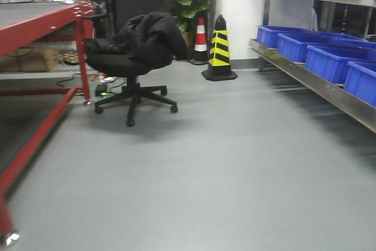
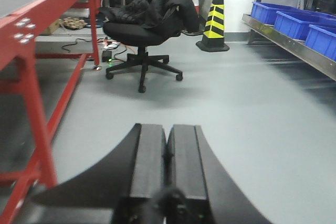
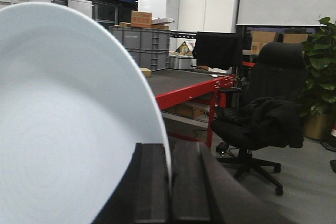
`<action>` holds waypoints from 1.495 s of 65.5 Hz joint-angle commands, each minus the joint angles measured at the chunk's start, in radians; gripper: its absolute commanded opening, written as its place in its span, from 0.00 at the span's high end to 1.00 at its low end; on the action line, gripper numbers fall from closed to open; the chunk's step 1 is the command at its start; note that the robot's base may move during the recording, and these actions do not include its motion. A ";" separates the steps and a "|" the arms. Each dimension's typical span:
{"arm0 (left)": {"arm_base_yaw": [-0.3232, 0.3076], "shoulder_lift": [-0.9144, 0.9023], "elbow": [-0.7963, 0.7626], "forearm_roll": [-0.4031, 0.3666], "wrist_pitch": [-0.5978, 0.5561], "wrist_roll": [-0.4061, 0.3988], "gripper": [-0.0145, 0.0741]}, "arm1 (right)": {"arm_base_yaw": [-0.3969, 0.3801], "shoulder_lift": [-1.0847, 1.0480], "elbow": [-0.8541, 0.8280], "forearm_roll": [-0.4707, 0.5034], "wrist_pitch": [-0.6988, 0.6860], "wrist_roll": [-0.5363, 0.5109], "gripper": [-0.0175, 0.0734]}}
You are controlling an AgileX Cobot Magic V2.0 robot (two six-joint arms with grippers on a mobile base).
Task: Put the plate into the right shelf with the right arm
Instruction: 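Drive the base up to the steel shelf with blue bins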
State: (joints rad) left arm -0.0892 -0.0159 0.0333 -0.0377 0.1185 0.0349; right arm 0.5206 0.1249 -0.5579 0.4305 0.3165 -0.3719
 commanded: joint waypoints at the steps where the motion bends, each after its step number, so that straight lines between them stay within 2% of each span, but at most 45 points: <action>1: -0.005 -0.007 0.008 -0.004 -0.086 -0.003 0.89 | -0.004 0.015 -0.027 0.016 -0.093 0.001 0.74; 98: -0.005 -0.007 0.008 -0.004 -0.086 -0.003 0.89 | -0.004 0.015 -0.027 0.016 -0.092 0.001 0.74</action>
State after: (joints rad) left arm -0.0892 -0.0159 0.0333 -0.0377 0.1185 0.0349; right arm 0.5206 0.1249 -0.5579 0.4305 0.3165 -0.3719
